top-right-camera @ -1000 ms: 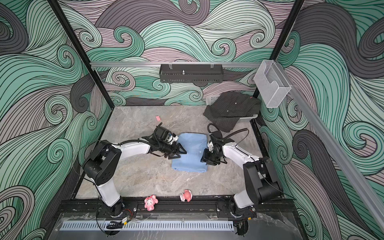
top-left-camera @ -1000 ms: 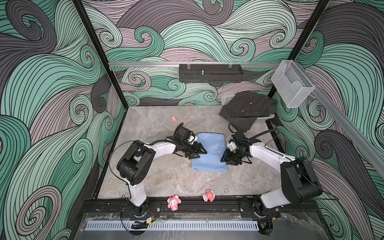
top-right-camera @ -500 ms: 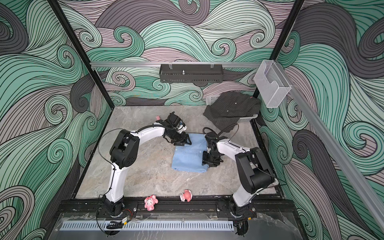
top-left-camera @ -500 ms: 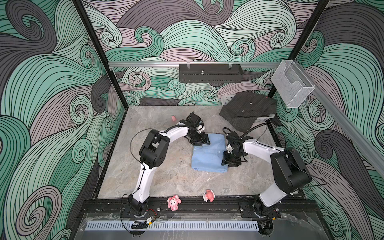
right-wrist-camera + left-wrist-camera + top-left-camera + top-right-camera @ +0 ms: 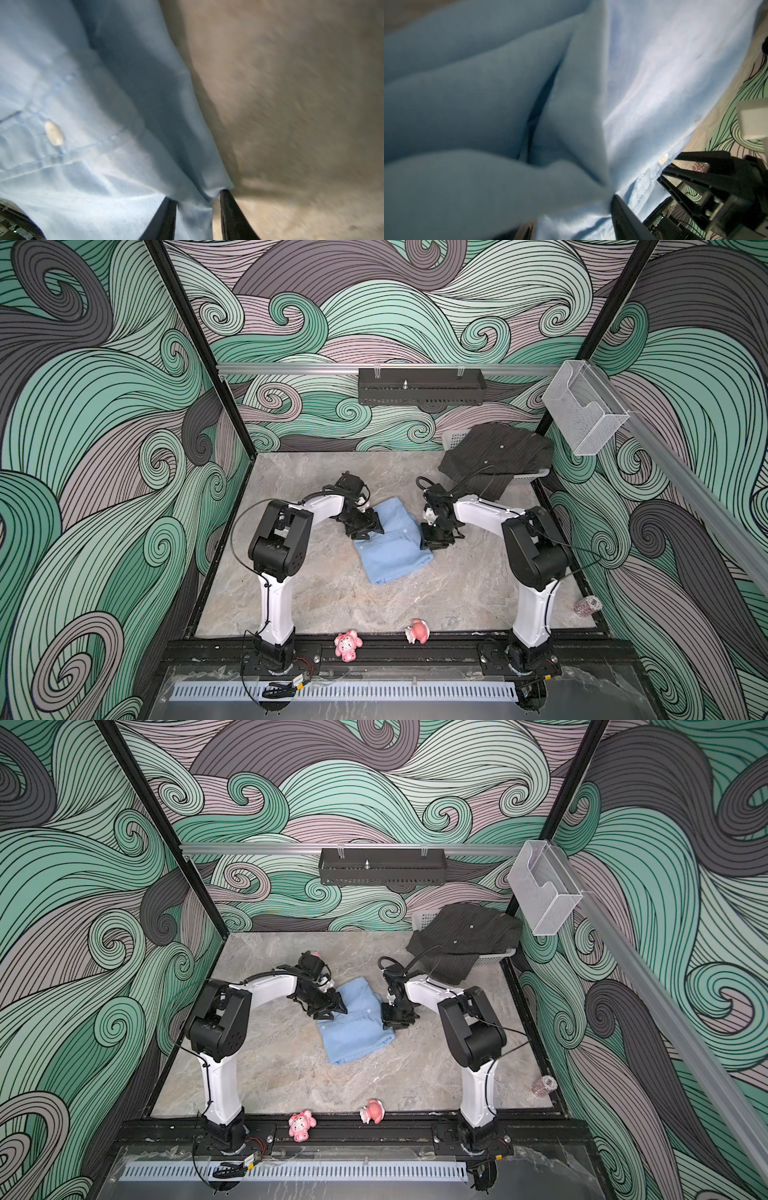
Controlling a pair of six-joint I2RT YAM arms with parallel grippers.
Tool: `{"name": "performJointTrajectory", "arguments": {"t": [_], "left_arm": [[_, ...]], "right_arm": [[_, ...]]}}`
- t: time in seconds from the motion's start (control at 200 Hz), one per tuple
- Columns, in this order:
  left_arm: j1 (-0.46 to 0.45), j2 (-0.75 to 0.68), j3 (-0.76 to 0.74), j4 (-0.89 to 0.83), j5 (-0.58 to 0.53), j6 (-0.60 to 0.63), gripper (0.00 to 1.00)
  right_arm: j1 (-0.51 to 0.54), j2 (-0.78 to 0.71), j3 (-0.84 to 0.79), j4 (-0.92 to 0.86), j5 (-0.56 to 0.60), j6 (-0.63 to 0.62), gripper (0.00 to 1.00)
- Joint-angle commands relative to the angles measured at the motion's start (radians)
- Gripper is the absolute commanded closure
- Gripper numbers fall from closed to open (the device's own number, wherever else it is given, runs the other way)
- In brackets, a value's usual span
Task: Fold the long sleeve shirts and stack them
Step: 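Release the shirt, drawing the right gripper back while the left reaches over it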
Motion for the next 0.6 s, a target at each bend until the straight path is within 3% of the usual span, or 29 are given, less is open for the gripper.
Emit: {"name": "performJointTrajectory", "arguments": {"t": [0.0,0.175,0.365,0.48,0.595], "left_arm": [[0.054,-0.033,-0.092,-0.050,-0.118,-0.014,0.38],[0.110,-0.126,-0.082,-0.094,-0.135,0.027,0.35],[0.103,-0.342,-0.059,-0.098,-0.185,0.060,0.32],[0.053,-0.505,-0.059,-0.110,-0.310,0.125,0.32],[-0.067,-0.623,-0.052,-0.160,-0.485,0.212,0.30]], "right_arm": [[0.054,0.082,0.120,-0.008,-0.039,-0.020,0.64],[0.078,0.147,0.273,-0.019,-0.052,-0.004,0.63],[0.078,0.015,0.296,-0.026,0.014,-0.011,0.57],[0.079,-0.144,0.230,-0.023,0.062,-0.027,0.56],[0.081,-0.325,0.065,0.049,0.079,-0.051,0.56]]}}
